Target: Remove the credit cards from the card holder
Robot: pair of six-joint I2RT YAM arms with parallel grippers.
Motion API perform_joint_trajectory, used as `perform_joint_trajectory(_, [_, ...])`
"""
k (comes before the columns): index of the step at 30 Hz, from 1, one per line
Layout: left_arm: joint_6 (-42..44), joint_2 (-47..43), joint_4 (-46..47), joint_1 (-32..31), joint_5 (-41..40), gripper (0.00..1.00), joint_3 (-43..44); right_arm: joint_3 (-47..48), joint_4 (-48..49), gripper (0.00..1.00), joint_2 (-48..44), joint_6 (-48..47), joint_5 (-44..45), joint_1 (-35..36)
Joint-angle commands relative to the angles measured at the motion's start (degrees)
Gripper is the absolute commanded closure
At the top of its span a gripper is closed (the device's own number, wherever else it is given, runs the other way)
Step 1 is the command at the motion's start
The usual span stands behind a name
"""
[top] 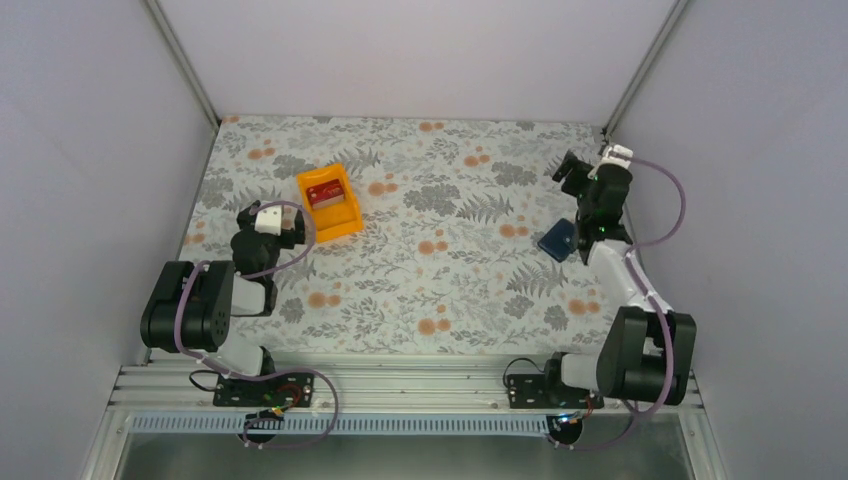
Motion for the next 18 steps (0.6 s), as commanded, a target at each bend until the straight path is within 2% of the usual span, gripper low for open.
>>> perform_joint_trajectory(1, [-0.4,0.2,1.9,0.2,0.2,0.0,0.8,7.0,-31.7,0.0,5.3,10.9,12.3,-0.3])
perform_joint_trajectory(5, [-0.5,0.2,2.0,0.2,0.3,0.0,0.8,8.2,-36.6,0.0,10.4,14.7,14.0,-0.8])
perform_joint_trajectory(10, [-1.1,-0.3,1.8,0.3,-0.9,0.0,1.0,9.1,-36.9,0.0,17.1,17.2,9.2,-1.4])
perform_joint_trajectory(12, [-2.9,-2.8,-5.7,1.2,-1.9,0.0,3.7,9.5,-37.5,0.0,19.0,17.9,8.3,-1.3])
perform_joint_trajectory(14, [-6.1,-5.5,-17.6,4.3,1.2,0.0,9.5,9.5,-37.2,0.0,20.5,17.7,7.2,-1.4])
perform_joint_trajectory(18, [-10.1,-9.1,-24.6,10.4,3.9,0.0,14.4,9.3,-37.2,0.0,23.5,18.1,7.5,-1.3])
